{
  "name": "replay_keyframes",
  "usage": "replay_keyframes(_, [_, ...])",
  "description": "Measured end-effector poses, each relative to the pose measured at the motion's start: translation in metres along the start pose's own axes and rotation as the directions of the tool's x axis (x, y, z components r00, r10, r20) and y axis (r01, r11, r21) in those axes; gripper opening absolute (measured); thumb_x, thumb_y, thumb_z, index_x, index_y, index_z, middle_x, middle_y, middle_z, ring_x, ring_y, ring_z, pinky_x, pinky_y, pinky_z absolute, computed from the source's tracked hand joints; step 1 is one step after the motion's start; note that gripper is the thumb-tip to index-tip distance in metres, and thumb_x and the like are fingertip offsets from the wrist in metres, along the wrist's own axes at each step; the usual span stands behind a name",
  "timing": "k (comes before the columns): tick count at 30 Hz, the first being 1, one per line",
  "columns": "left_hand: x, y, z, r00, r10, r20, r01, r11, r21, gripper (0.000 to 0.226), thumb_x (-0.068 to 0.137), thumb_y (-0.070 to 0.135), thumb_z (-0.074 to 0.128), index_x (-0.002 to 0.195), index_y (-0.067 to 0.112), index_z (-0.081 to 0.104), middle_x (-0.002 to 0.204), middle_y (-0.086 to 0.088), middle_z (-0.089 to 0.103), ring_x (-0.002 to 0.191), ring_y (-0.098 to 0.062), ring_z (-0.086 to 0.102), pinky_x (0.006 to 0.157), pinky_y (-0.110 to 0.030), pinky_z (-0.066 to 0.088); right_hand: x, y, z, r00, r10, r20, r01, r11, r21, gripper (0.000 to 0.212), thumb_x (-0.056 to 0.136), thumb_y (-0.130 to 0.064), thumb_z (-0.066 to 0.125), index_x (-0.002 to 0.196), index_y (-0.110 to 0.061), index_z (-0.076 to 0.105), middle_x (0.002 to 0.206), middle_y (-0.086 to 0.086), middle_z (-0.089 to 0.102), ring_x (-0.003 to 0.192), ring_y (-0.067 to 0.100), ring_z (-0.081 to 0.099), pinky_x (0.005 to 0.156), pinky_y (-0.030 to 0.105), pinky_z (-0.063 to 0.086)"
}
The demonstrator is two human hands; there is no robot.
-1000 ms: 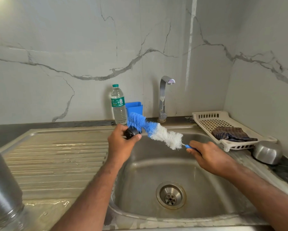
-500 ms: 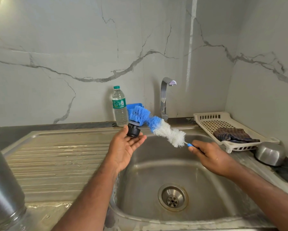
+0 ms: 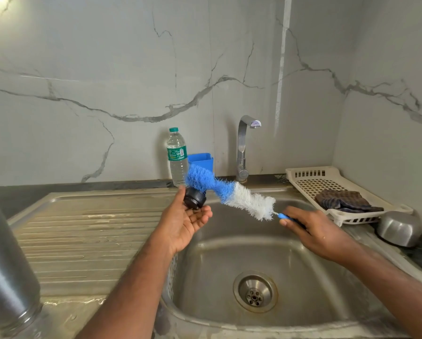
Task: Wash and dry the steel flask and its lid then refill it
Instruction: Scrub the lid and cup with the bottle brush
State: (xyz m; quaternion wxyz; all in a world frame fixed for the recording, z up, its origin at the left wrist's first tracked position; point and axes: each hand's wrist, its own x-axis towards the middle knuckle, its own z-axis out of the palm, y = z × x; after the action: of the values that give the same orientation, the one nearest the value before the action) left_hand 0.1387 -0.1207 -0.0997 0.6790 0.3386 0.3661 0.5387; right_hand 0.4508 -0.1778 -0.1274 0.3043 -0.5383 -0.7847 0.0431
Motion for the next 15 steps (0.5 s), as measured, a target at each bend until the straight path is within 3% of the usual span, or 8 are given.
replay_keyframes(6, [-0.0047, -0.0039, 0.0090, 0.998, -0.037, 0.044, 0.037, 0.999, -0.007, 0.059, 0.102, 0.045, 0.051, 0.130, -0.006, 0.054, 0.099, -0.028, 0.070, 0.078, -0.029, 0.076, 0.062, -0.030, 0.061, 0.0029, -0.0009, -0.0003, 1.000, -0.001, -0.017, 0.001, 0.999, 0.035, 0.033, 0.101, -0.052, 0.043, 0.076, -0.029, 0.045, 0.063, -0.003, 0.048, 0.059, 0.018, 0.048, 0.058, 0.045, 0.042])
replay_keyframes(11, [-0.0039, -0.0003, 0.0046, 1.000, -0.022, 0.011, 0.023, 0.997, -0.071, 0.046, 0.103, 0.031, 0.054, 0.131, -0.006, 0.052, 0.118, -0.033, 0.064, 0.103, -0.038, 0.070, 0.071, -0.035, 0.064, 0.0024, 0.0001, 0.0006, 1.000, -0.016, -0.012, 0.017, 0.998, 0.068, 0.036, 0.101, -0.054, 0.042, 0.075, -0.027, 0.044, 0.066, -0.004, 0.047, 0.060, 0.016, 0.047, 0.059, 0.046, 0.042])
replay_keyframes(15, [-0.0037, 0.0000, 0.0069, 1.000, -0.005, -0.006, 0.004, 0.997, -0.074, 0.041, 0.104, 0.031, 0.053, 0.124, -0.004, 0.054, 0.111, -0.031, 0.066, 0.094, -0.035, 0.072, 0.076, -0.036, 0.064, 0.0022, 0.0045, 0.0021, 1.000, 0.011, 0.027, -0.012, 1.000, 0.022, 0.037, 0.099, -0.059, 0.038, 0.075, -0.030, 0.044, 0.067, -0.004, 0.049, 0.062, 0.017, 0.049, 0.060, 0.046, 0.043])
